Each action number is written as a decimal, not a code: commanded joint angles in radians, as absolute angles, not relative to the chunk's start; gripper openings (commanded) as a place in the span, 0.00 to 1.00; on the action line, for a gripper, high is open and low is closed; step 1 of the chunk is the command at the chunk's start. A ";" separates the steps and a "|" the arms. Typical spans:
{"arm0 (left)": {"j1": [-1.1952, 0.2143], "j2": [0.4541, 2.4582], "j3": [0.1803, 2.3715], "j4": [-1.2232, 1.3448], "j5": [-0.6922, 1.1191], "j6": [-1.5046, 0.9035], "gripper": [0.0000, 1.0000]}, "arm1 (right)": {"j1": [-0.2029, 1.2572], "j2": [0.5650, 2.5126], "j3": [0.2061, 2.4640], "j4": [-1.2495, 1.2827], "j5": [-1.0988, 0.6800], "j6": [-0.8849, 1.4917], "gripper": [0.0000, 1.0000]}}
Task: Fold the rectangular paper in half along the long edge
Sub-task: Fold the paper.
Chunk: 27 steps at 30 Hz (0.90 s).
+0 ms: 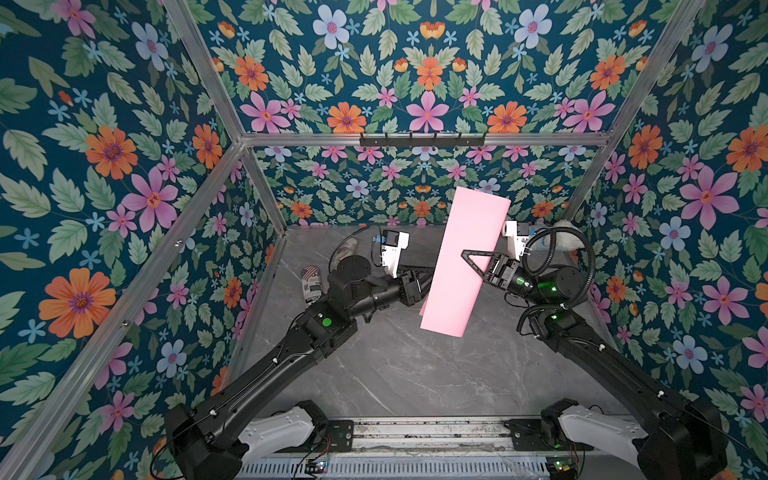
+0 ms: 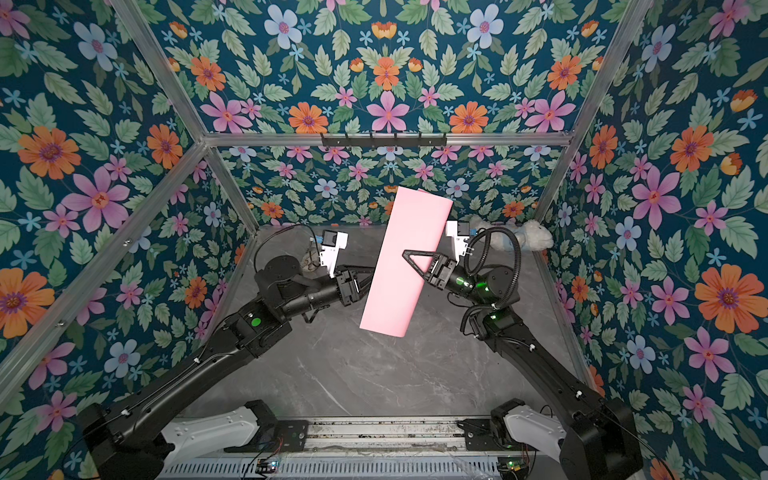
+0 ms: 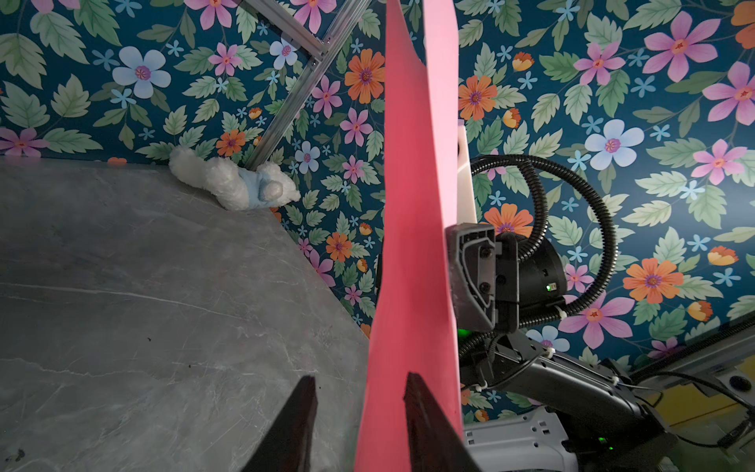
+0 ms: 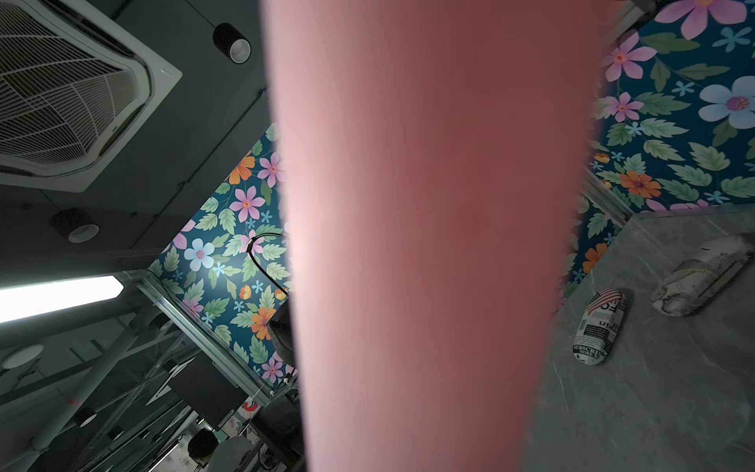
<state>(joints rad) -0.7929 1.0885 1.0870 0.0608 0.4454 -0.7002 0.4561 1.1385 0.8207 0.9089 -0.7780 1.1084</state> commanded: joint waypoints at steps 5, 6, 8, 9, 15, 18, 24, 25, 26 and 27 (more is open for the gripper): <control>-0.794 1.069 1.134 0.091 0.451 -0.673 0.52 | 0.447 1.233 0.855 1.296 -0.995 1.353 0.29; -0.794 1.069 1.138 0.091 0.451 -0.672 0.52 | 0.448 1.250 0.860 1.361 -1.012 1.396 0.29; -0.795 1.073 1.143 0.092 0.455 -0.672 0.52 | 0.447 1.278 0.865 1.432 -1.020 1.462 0.29; -0.795 1.076 1.145 0.094 0.459 -0.672 0.52 | 0.448 1.289 0.867 1.487 -1.024 1.488 0.29; -0.806 1.092 1.157 0.094 0.474 -0.673 0.49 | 0.448 1.343 0.883 1.602 -1.040 1.579 0.29; -0.811 1.098 1.158 0.097 0.480 -0.675 0.45 | 0.446 1.363 0.889 1.624 -1.044 1.595 0.29; -0.818 1.097 1.155 0.100 0.486 -0.676 0.27 | 0.447 1.388 0.907 1.634 -1.052 1.604 0.29; -0.818 1.097 1.154 0.100 0.487 -0.676 0.22 | 0.447 1.389 0.910 1.629 -1.051 1.601 0.29; -0.818 1.097 1.154 0.100 0.488 -0.676 0.19 | 0.448 1.391 0.912 1.624 -1.053 1.598 0.29; -0.818 1.098 1.154 0.100 0.487 -0.676 0.16 | 0.447 1.392 0.914 1.620 -1.054 1.596 0.29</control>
